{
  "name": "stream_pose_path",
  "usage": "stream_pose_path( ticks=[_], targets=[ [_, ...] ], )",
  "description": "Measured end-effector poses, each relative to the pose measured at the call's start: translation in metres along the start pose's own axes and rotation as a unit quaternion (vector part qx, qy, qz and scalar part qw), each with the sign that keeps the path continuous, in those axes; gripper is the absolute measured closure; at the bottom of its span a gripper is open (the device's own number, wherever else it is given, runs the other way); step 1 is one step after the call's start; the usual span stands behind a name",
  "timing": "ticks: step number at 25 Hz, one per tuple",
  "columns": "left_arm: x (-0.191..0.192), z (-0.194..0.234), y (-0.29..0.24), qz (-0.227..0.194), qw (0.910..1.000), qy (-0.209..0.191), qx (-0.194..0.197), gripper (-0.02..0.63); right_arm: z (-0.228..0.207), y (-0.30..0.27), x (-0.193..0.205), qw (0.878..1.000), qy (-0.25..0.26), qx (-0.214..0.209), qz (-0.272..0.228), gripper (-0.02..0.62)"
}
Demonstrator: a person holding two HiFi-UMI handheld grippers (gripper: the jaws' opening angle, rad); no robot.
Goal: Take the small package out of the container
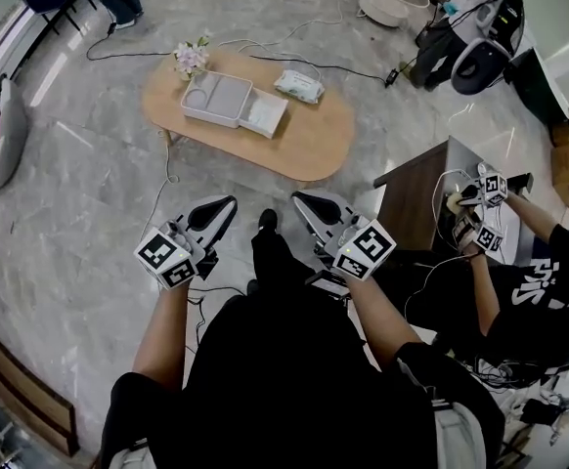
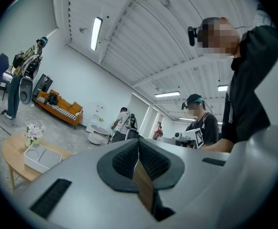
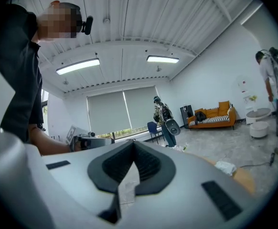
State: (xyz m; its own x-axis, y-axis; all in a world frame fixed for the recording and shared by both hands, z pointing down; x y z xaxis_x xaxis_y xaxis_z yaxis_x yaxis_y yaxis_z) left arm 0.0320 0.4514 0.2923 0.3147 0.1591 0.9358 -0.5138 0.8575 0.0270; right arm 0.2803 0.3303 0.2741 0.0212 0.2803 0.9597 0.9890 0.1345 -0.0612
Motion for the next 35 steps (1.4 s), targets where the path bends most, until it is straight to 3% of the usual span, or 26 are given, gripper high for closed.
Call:
stream_pose_path(
  ticks=[14,23,35],
  targets=[
    [-0.045,0.15,-0.128,0.039,0.9991,0.018,-0.008,0.589,-0.179,-0.091,-0.031,0.999,-0.032,-0.01,0.015,0.584],
    [-0.06,0.213,-0.173,0.068,0.9974,0.024,-0.008,0.589,-0.255,-0.127,-0.033,0.998,-0.054,0.012,0.029,0.584],
    [-0.055,0.351,-0.225,0.14,0.9872,0.04,0.066,0.589,-0.33,-0.212,0.006,0.986,-0.121,0.092,0.066,0.581]
  ],
)
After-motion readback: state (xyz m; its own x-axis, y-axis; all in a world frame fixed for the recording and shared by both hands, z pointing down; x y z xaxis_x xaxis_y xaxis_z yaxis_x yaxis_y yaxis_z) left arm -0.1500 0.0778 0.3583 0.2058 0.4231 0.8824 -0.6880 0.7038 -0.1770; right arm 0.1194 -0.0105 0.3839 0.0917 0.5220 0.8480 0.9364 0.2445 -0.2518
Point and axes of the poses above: the fingertips, and each gripper's own axes: y backward along the fingers, z to its left, x out of its underside, the point moved 10 cm from there along y, backward along the fingers, and after that the axes turned 3 degrees about -y, right-handed, at the moved point
